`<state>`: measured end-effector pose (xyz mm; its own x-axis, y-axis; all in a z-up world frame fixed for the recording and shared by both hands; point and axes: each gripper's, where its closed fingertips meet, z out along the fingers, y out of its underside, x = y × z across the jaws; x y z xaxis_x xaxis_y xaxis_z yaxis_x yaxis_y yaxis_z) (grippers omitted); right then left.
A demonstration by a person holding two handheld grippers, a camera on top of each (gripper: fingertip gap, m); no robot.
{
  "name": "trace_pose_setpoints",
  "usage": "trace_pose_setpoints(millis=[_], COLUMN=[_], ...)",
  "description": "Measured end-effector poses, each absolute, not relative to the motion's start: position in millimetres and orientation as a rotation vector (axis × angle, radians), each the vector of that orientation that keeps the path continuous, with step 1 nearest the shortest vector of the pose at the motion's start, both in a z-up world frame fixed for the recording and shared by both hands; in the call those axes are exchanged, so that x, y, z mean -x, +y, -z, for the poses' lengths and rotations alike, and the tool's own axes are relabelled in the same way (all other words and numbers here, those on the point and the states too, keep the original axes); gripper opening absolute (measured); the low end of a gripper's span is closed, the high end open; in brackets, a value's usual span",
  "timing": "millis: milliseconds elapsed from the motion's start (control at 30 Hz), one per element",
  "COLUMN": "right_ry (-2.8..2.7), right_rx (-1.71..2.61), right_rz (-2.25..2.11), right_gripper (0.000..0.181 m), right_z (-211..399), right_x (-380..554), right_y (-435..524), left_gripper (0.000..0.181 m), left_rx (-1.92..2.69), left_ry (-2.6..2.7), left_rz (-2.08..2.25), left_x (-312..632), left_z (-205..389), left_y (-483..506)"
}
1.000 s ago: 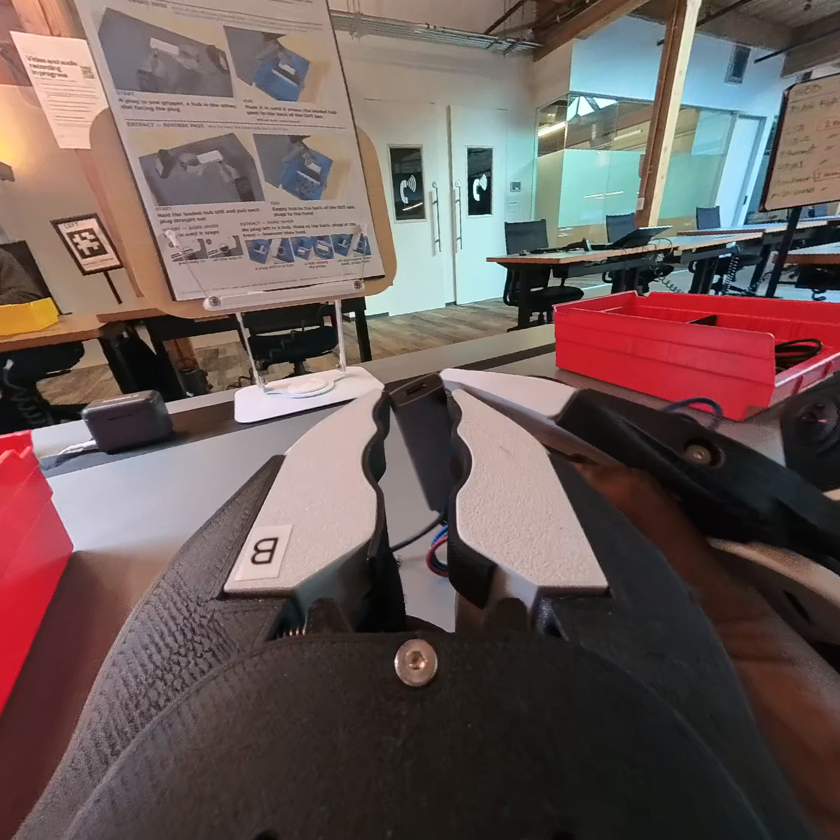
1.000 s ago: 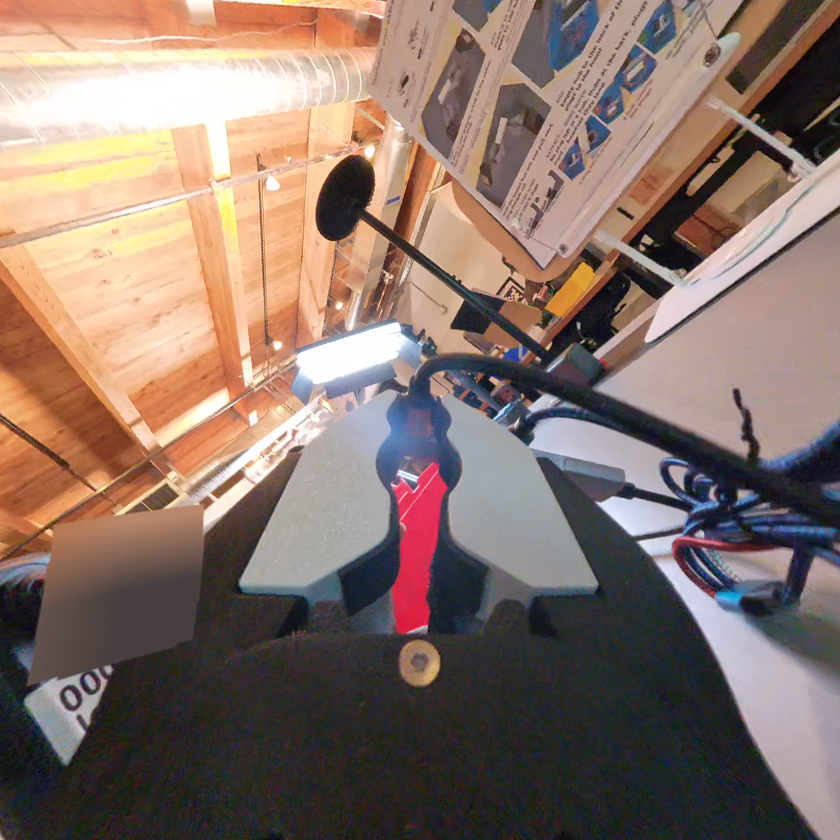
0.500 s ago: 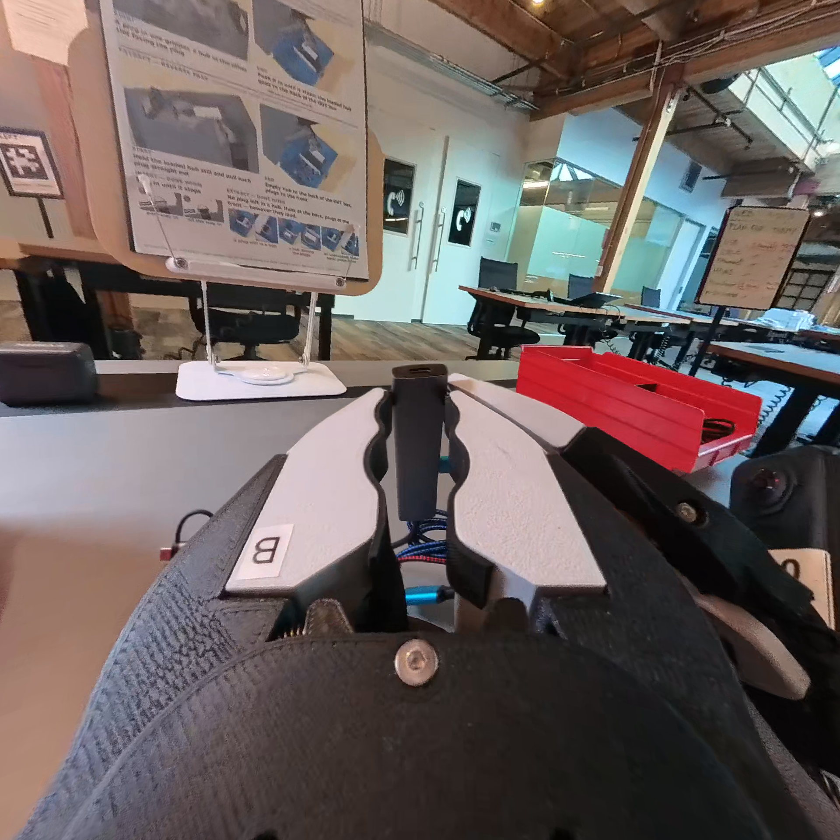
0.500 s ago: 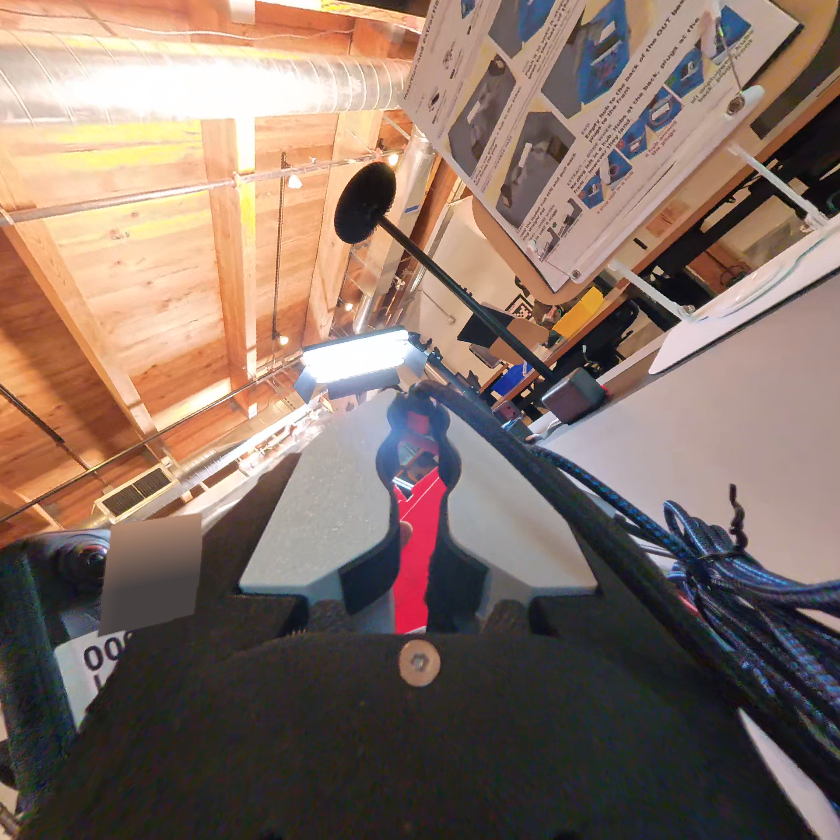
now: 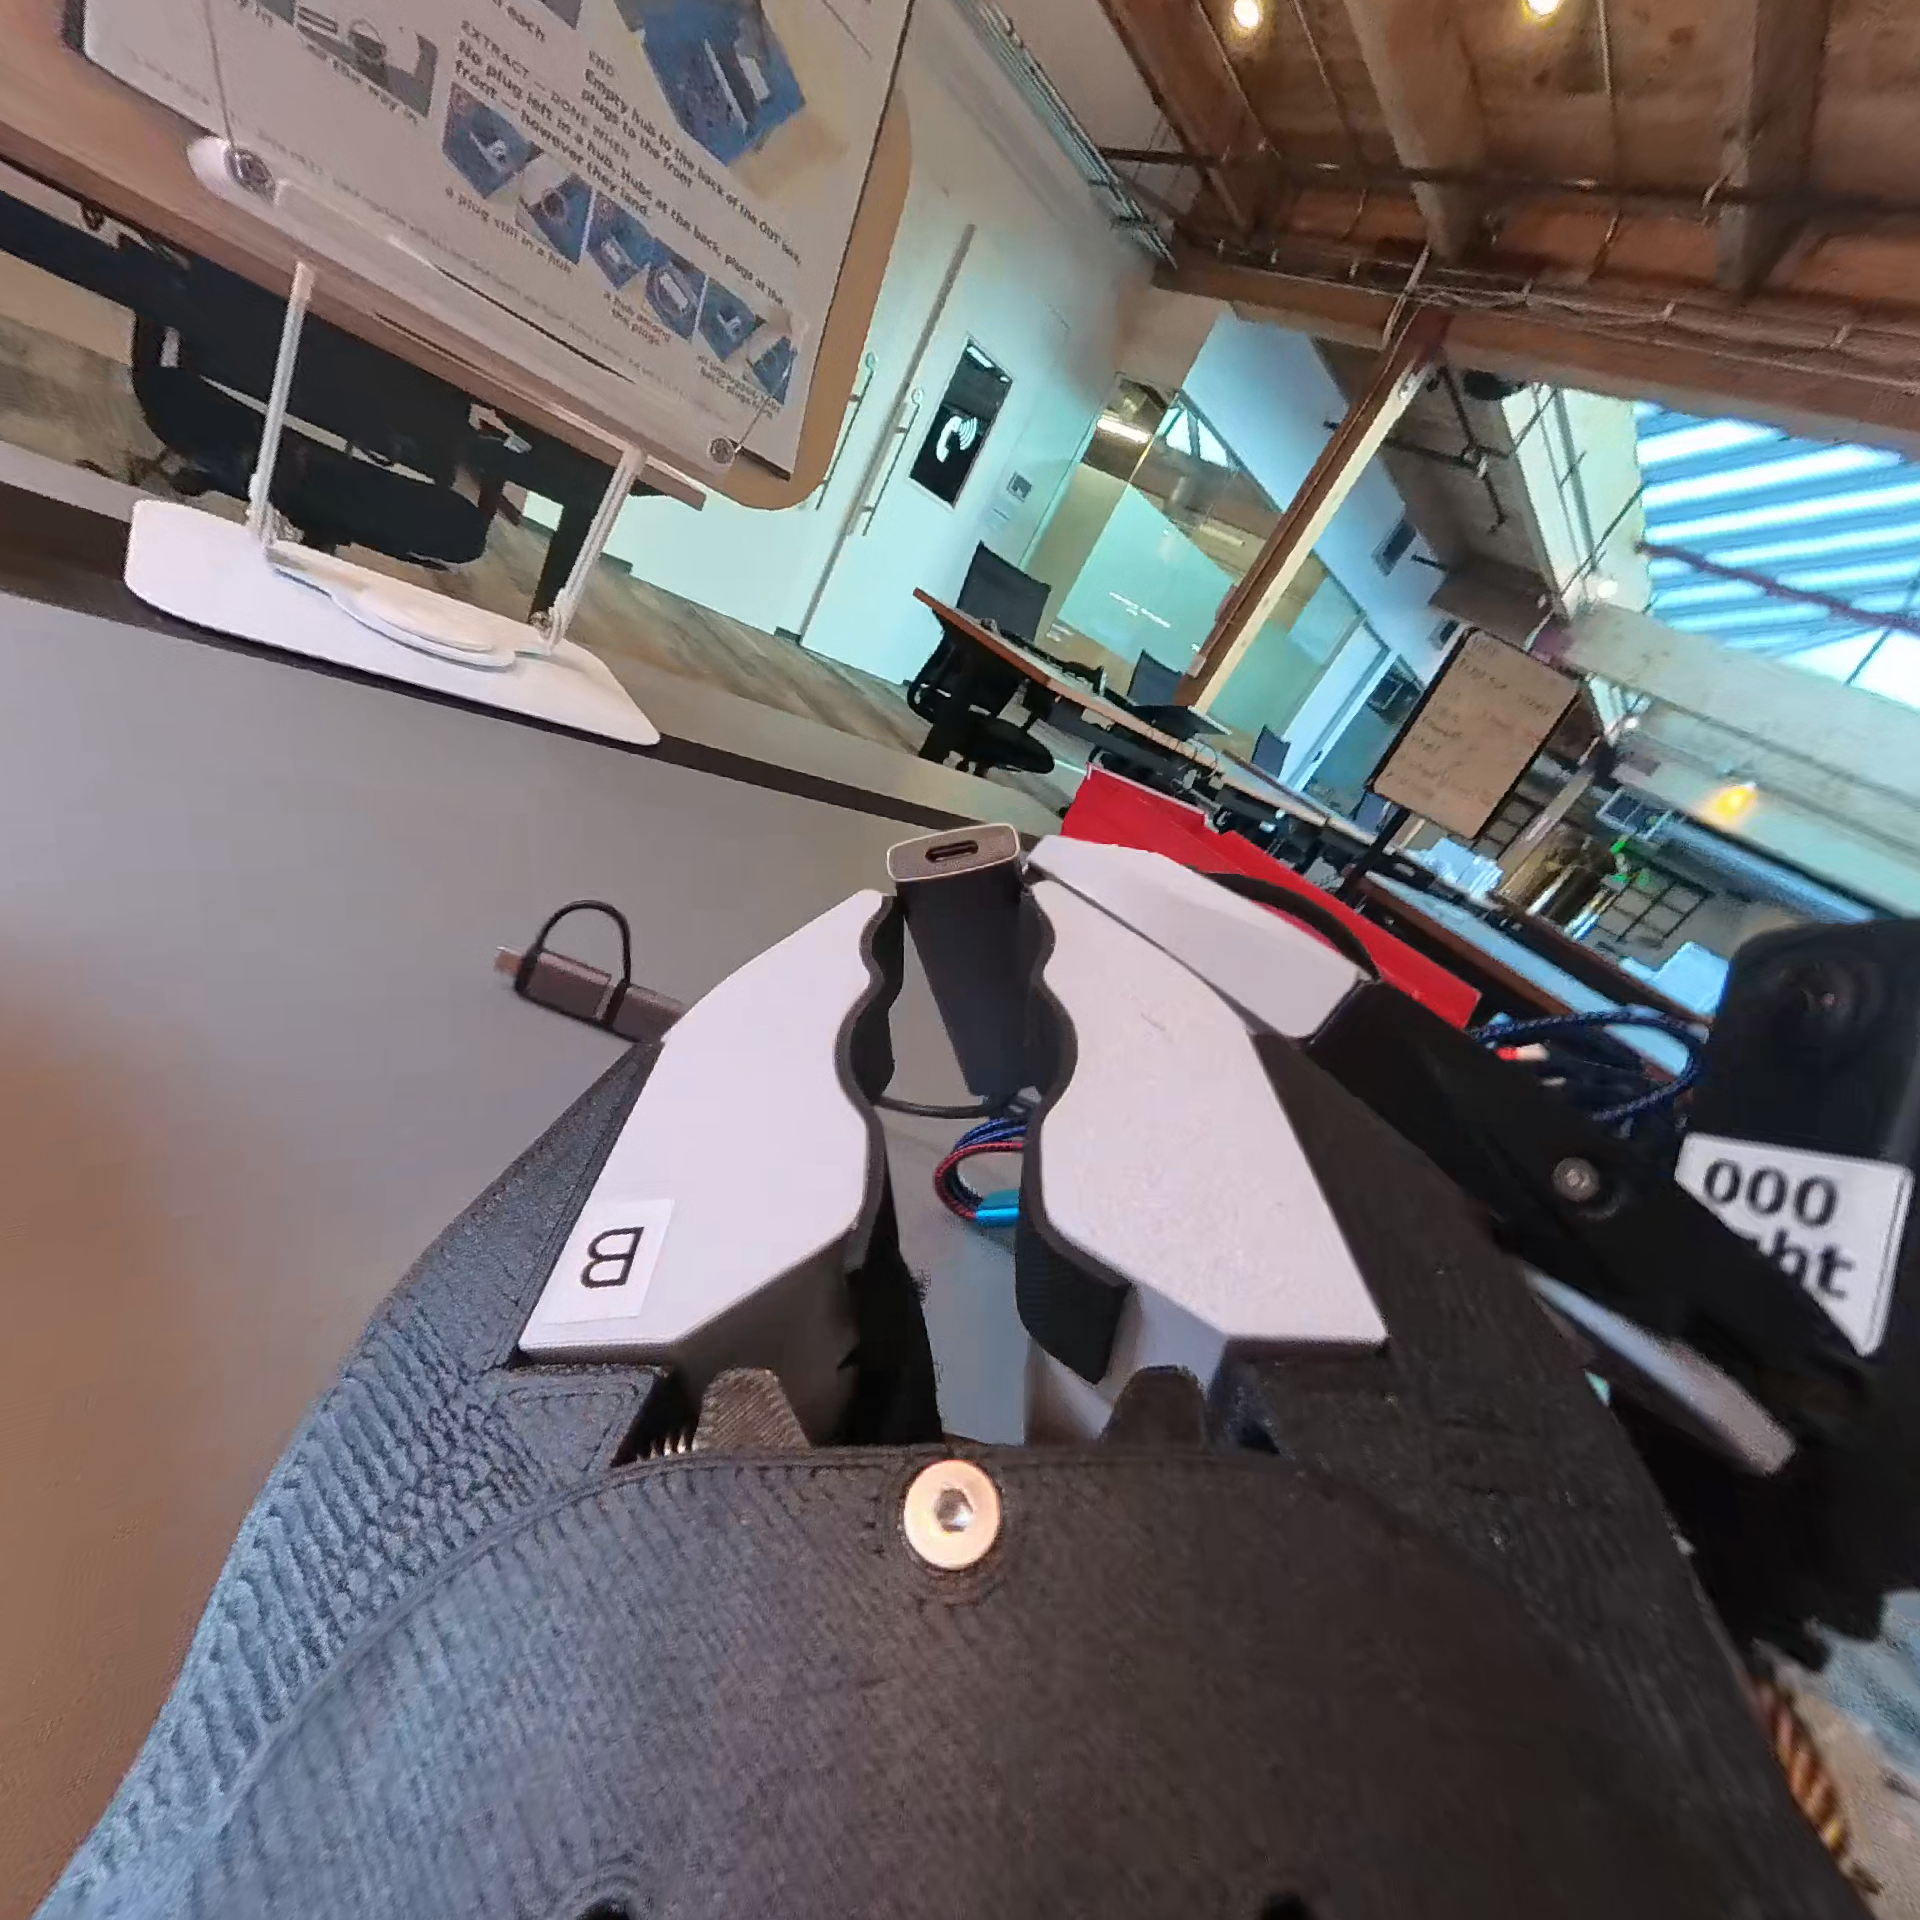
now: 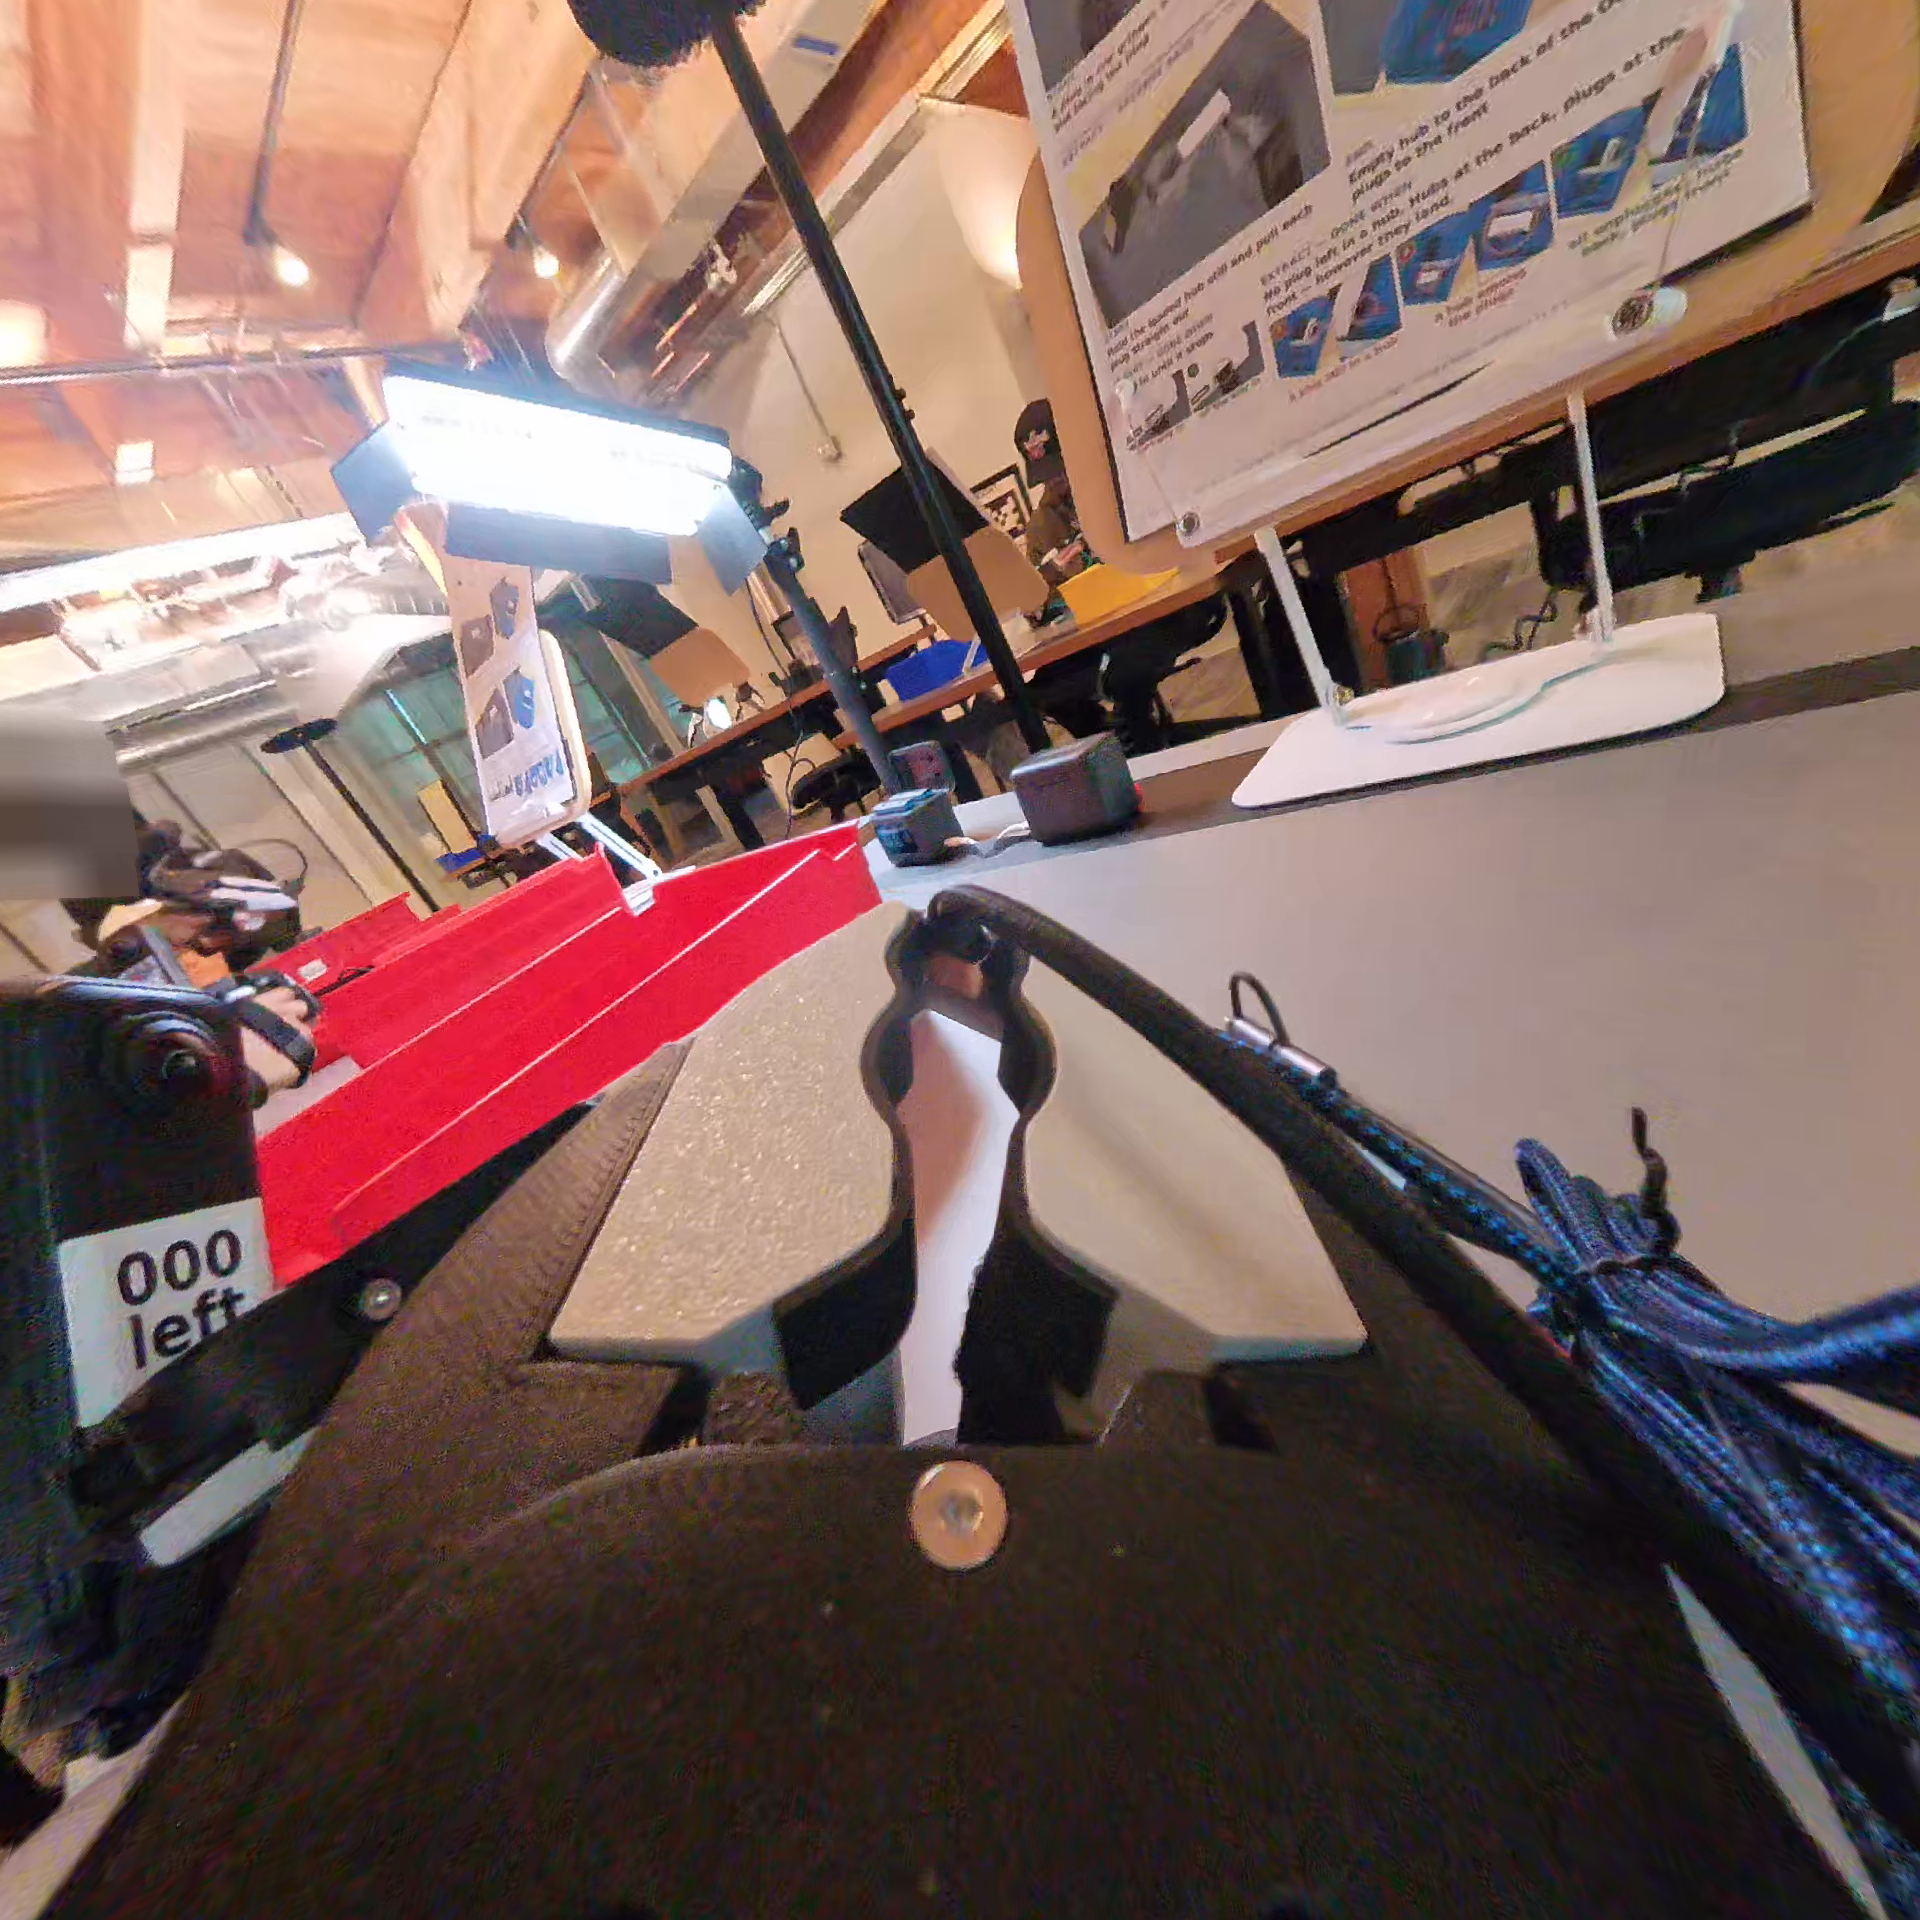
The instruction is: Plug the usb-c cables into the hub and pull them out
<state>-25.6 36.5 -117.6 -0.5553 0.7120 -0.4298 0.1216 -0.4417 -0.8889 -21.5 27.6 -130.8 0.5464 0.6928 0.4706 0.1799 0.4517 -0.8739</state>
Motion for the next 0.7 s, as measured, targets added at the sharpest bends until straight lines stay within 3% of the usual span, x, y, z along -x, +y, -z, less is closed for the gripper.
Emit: trace_pose_setpoints(millis=[333, 600, 700], right_ry=[-1.420, -1.227, -1.215], right_rx=[1.071, 0.894, 0.813], right_rz=[-1.890, -1.892, -1.857], right_gripper=[0.011, 0.015, 0.011], right_z=[116.2, 90.1, 82.0], right_x=[23.1, 14.7, 9.0], right_y=[50.7, 52.7, 50.8], left_gripper=[0.021, 0.021, 0.029], left_rx=[1.069, 0.749, 0.680], left_ry=[-0.979, -0.968, -0.948], left_rz=[-0.284, -0.169, -0.122], left_x=[19.1, 13.5, 11.0], left_z=[134.1, 109.4, 104.4], left_y=[43.0, 45.7, 42.1])
